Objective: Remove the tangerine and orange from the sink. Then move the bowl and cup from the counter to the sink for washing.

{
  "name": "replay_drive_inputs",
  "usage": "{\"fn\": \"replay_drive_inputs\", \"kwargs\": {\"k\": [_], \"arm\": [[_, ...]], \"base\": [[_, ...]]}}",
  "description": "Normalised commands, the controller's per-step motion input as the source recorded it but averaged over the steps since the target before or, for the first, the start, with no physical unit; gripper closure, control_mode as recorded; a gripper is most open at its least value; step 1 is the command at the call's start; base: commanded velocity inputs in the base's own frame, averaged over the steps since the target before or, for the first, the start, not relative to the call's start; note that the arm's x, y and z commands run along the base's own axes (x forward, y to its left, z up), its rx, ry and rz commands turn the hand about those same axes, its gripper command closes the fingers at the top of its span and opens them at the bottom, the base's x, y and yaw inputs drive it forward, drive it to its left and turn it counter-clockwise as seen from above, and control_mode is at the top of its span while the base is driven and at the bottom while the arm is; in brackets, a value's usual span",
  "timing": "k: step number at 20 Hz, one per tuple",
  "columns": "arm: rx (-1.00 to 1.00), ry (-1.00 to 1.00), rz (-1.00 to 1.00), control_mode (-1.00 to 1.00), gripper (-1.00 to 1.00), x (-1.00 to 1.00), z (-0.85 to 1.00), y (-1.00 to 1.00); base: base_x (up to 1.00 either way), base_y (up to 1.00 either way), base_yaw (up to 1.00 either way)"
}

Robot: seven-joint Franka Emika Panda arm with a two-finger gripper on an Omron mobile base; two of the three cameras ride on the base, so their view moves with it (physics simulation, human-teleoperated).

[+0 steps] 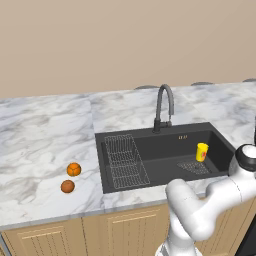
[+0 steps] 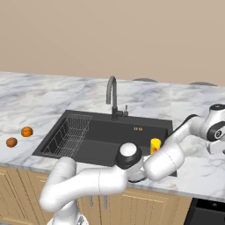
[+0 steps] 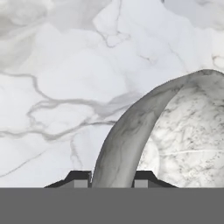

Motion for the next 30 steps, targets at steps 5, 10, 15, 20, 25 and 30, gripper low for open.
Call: {"fn": "replay_drive_inputs", "kwargs": {"k": [5,10,15,20,25,30], "arm": [[0.00,-0.26,0.14,-1.00,1.00,-0.05,0.08,0.31],[0.00,-0.32,0.16,-1.00,1.00,-0.06,0.07,0.35],[0.00,-0.24,0.18,-1.00,1.00,-0.14,0.01,0.35],[-0.02,-0.16,0.18,-1.00,1.00,-0.13,0.04,0.38],[-0.09,-0.11,0.19,-1.00,1.00,-0.11,0.18,0.34],[-0.16,-0.07,0.17,-1.00,1.00,-0.15,0.18,0.38]], "base": [[0.00,0.00,0.00],[0.00,0.00,0.00],[0.00,0.00,0.00],[0.00,0.00,0.00],[0.00,0.00,0.00],[0.00,0.00,0.00]]}}
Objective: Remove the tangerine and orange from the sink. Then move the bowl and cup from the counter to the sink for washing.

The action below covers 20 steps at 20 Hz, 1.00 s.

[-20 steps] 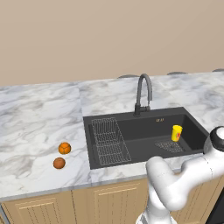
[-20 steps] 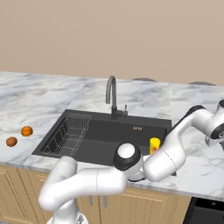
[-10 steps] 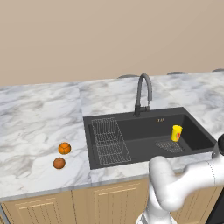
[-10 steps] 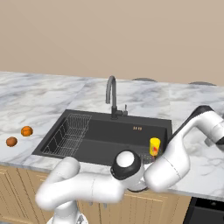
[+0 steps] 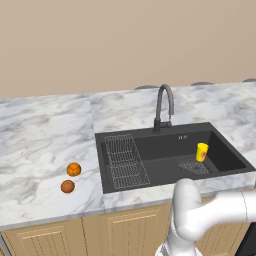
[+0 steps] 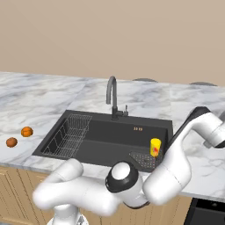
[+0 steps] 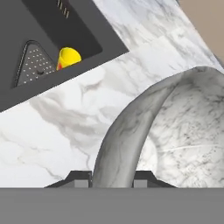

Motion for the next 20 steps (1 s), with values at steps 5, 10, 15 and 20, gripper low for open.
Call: {"fn": "replay_drive_inputs", "kwargs": {"k": [5,10,15,20], "arm": [[-0.16,-0.09,0.15,-1.00,1.00,-0.28,0.10,0.40],[-0.17,-0.01,0.12,-1.00,1.00,-0.23,0.11,0.42],[-0.17,0.00,0.11,-1.00,1.00,-0.20,0.15,0.43],[-0.15,0.01,0.14,-1.00,1.00,-0.16,0.21,0.40]], "base": [[0.00,0.00,0.00],[0.00,0.00,0.00],[0.00,0.00,0.00],[0.00,0.00,0.00]]}}
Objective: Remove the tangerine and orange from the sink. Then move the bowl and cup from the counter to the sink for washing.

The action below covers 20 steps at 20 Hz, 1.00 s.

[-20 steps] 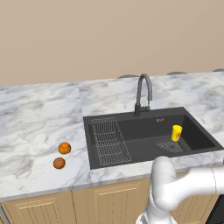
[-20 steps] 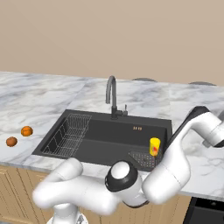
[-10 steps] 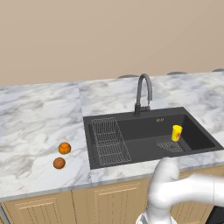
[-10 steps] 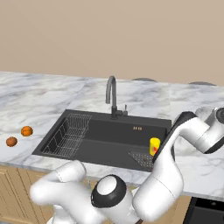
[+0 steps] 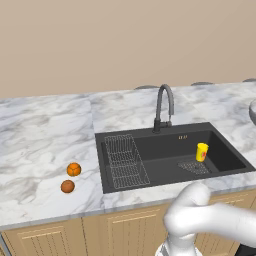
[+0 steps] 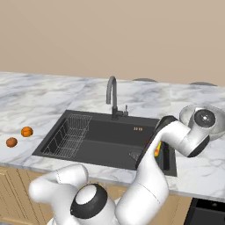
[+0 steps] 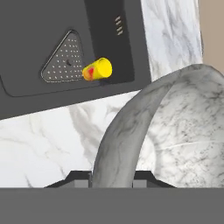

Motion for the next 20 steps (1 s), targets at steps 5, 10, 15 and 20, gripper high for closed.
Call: {"fn": "replay_drive_inputs", "kwargs": {"k": [5,10,15,20], "arm": [[-0.10,0.07,0.15,-1.00,1.00,-0.12,0.19,0.40],[-0.07,0.07,0.17,-1.00,1.00,-0.10,0.15,0.40],[-0.02,0.04,0.19,-1.00,1.00,-0.07,0.05,0.41],[0.00,0.02,0.18,-1.00,1.00,-0.04,0.00,0.38]], "base": [[0.00,0.00,0.00],[0.00,0.00,0.00],[0.00,0.00,0.00],[0.00,0.00,0.00]]}}
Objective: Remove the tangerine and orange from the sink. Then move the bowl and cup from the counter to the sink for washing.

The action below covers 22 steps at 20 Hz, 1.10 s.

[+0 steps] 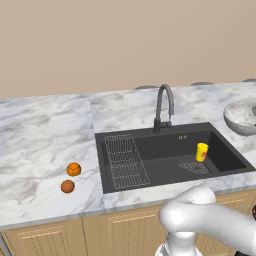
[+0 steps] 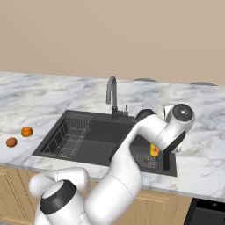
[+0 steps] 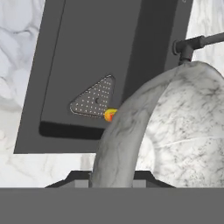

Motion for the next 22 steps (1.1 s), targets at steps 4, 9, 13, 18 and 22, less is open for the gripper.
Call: {"fn": "replay_drive_inputs", "kwargs": {"k": [4,9,13,18,22], "arm": [[0.00,0.00,0.15,-1.00,1.00,-0.04,0.00,0.35],[0.00,0.06,0.13,-1.00,1.00,-0.04,0.00,0.34],[0.00,0.13,0.09,-1.00,1.00,-0.03,0.00,0.29],[0.00,0.16,0.05,-1.00,1.00,-0.03,0.00,0.26],[0.02,0.12,0.04,-1.00,1.00,-0.05,0.00,0.26]], "base": [[0.00,0.00,0.00],[0.00,0.00,0.00],[0.00,0.00,0.00],[0.00,0.00,0.00],[0.00,0.00,0.00]]}}
